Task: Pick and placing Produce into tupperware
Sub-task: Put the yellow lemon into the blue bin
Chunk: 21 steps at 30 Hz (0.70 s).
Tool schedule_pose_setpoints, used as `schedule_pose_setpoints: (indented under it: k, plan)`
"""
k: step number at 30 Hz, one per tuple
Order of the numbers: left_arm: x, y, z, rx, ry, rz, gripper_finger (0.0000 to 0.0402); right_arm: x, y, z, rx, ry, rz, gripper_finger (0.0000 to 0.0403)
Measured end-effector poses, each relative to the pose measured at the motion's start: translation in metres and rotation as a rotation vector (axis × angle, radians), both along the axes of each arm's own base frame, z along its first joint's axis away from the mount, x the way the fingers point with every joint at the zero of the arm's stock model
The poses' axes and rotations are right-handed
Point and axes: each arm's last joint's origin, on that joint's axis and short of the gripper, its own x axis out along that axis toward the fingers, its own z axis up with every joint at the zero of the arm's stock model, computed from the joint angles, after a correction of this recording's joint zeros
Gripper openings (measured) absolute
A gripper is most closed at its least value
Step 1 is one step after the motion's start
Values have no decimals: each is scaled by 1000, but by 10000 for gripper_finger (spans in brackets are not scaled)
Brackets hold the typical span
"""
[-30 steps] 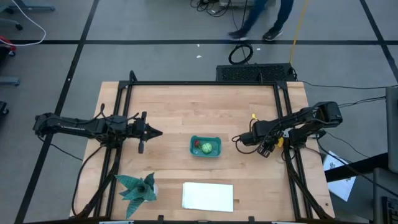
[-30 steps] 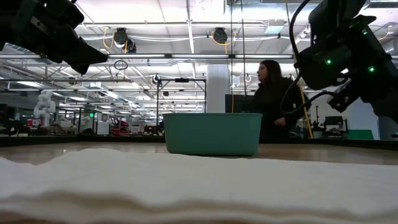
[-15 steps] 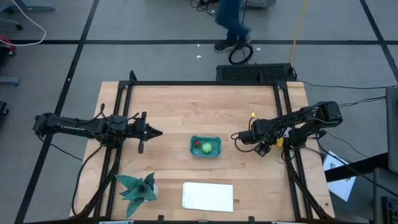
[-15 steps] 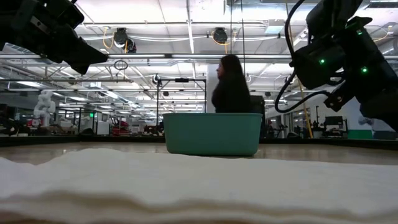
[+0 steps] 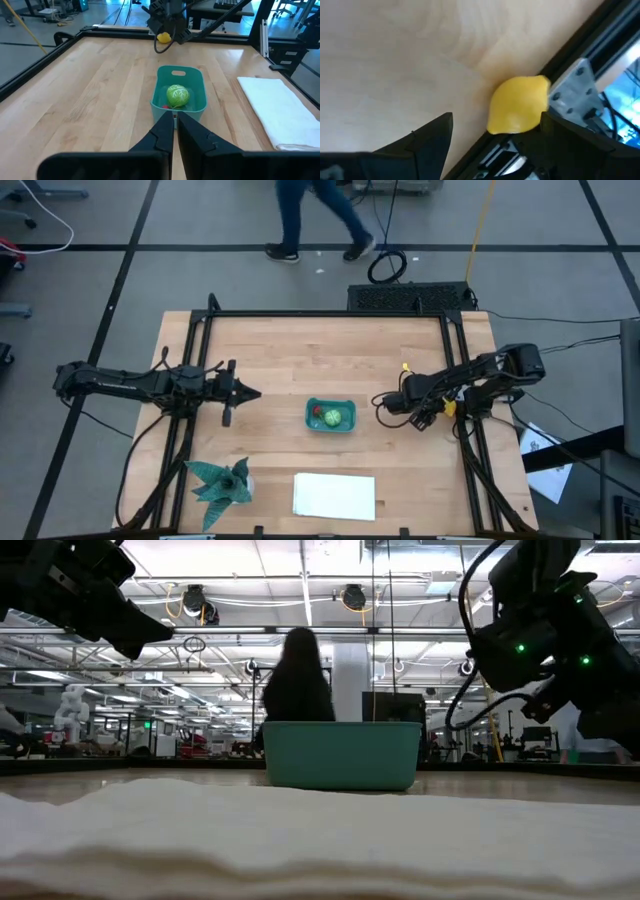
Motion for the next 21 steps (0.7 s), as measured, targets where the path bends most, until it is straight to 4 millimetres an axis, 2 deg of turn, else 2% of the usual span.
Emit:
schedule_pose_setpoints:
  k: [7, 14, 21]
  plan:
    - [0, -1, 0, -7, -2, -18, 26, 3, 3, -13, 48, 86, 35, 290]
    - [0, -1, 1, -9, -8, -22, 26, 3, 1, -14, 7, 92, 58, 289]
    - [0, -1, 1, -8, -8, -22, 26, 4, 1, -22, 15, 157, 67, 272]
